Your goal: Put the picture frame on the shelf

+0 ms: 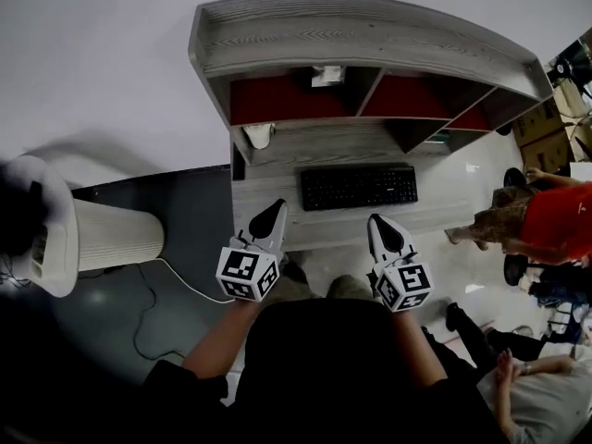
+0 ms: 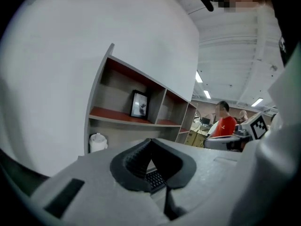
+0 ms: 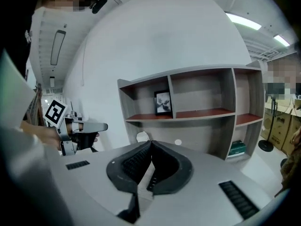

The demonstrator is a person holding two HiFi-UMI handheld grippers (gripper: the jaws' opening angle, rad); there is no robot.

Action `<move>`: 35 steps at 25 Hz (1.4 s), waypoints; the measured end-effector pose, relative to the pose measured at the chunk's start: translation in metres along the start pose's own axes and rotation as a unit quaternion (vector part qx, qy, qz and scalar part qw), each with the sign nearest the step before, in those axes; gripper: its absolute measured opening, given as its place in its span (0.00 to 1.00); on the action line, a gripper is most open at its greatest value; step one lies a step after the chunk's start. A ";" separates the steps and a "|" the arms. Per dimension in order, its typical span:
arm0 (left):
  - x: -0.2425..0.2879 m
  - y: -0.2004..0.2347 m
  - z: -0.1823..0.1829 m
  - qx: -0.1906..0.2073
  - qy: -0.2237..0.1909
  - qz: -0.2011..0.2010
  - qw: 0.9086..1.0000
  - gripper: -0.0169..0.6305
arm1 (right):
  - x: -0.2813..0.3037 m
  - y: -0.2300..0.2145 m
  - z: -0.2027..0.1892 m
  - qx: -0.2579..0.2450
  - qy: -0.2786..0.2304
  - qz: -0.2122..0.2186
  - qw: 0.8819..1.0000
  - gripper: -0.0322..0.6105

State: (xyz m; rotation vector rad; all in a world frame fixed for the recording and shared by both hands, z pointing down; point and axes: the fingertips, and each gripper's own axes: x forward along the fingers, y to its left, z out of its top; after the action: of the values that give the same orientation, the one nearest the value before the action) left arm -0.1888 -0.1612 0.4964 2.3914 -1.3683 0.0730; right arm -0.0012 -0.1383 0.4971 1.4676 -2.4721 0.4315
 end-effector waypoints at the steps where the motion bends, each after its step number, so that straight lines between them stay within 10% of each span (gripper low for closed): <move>1: -0.007 -0.005 -0.002 0.001 -0.004 0.011 1.000 0.05 | -0.005 0.002 -0.001 -0.004 -0.003 0.011 1.000 0.07; 15: -0.078 -0.173 -0.069 0.001 -0.057 0.145 0.988 0.05 | -0.149 -0.058 -0.051 -0.016 -0.025 0.111 0.993 0.07; 22: -0.112 -0.242 -0.078 0.012 -0.083 0.143 0.986 0.05 | -0.212 -0.080 -0.061 -0.018 -0.036 0.090 0.995 0.07; 35: -0.173 -0.243 -0.094 0.030 -0.079 0.146 0.986 0.05 | -0.267 -0.034 -0.077 -0.057 -0.041 0.020 0.997 0.07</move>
State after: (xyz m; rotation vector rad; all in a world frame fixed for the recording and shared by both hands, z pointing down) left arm -0.0618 0.1236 0.4706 2.2667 -1.8072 0.0010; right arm 0.1578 0.0912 0.4811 1.4191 -2.5481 0.2366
